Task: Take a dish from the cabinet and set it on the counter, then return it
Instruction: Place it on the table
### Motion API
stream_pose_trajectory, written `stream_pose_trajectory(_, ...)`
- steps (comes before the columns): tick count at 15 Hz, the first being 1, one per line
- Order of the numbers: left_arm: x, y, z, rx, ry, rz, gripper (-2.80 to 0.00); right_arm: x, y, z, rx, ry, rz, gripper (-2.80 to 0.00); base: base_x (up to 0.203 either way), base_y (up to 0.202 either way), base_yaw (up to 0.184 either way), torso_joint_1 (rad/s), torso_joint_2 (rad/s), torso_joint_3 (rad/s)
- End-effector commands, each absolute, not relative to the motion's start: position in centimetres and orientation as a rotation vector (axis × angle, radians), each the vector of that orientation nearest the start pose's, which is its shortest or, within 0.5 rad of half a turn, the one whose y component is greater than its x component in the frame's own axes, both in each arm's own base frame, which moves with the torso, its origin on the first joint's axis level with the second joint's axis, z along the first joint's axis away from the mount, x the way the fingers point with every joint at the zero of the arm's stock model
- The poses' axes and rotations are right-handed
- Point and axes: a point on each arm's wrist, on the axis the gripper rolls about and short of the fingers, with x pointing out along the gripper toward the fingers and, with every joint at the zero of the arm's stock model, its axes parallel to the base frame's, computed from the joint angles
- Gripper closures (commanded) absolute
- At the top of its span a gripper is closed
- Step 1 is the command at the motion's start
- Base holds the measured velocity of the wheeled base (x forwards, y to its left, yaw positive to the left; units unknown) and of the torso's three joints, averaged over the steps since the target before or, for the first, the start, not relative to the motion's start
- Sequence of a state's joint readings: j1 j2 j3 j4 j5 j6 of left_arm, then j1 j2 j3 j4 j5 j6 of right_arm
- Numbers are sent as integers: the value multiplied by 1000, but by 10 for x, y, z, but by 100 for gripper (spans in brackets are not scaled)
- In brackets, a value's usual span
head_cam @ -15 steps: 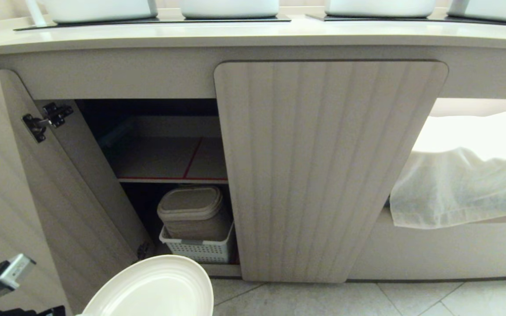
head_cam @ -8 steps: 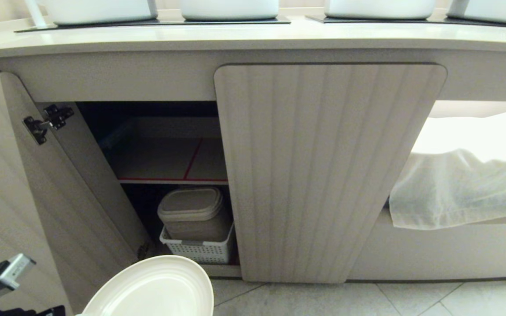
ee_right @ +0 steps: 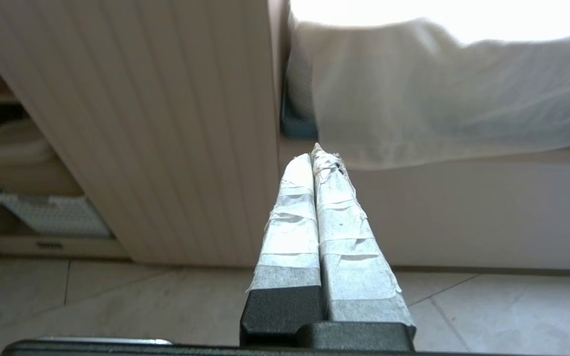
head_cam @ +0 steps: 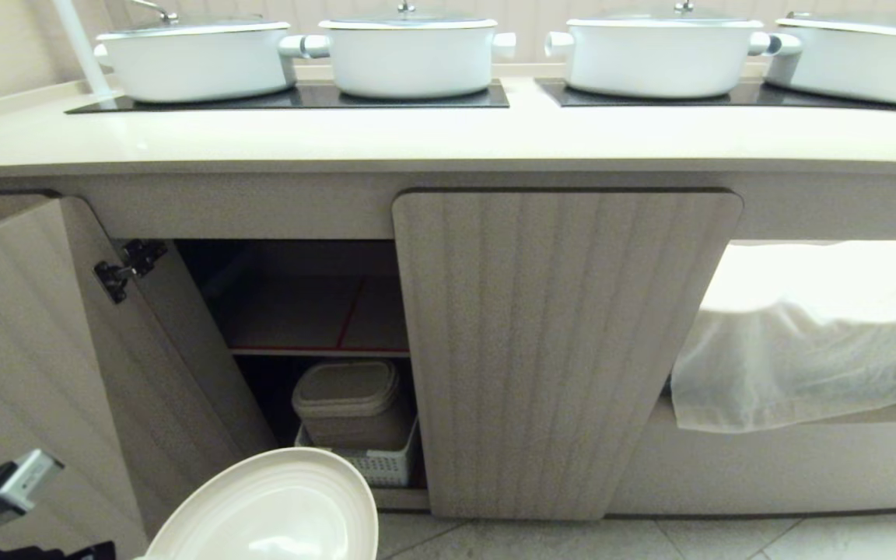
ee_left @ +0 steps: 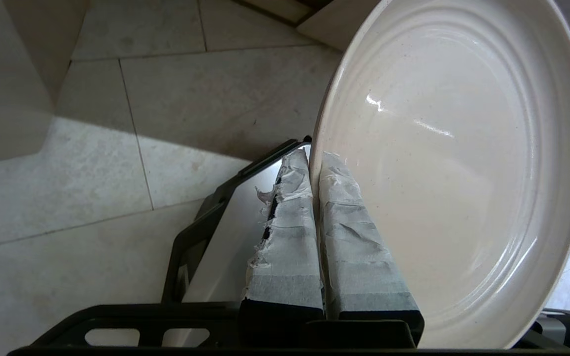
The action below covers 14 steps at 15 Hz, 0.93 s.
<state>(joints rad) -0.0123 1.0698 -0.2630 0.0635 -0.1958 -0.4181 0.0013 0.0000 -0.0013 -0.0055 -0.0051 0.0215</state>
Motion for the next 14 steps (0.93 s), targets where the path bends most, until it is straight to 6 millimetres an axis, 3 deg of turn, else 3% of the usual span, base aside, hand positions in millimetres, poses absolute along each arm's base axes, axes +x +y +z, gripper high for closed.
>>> stream_pose_trajectory(1, 97, -6, 111, -473, 900, -9, 0, -23, 0, 77, 21, -7, -3, 0, 0, 0, 0, 183, -492, -266)
stream_pose_trajectory(14, 98, -6, 111, -476, 905, -12, 0, -23, 0, 76, 21, -5, -3, 0, 0, 0, 0, 261, -495, -268)
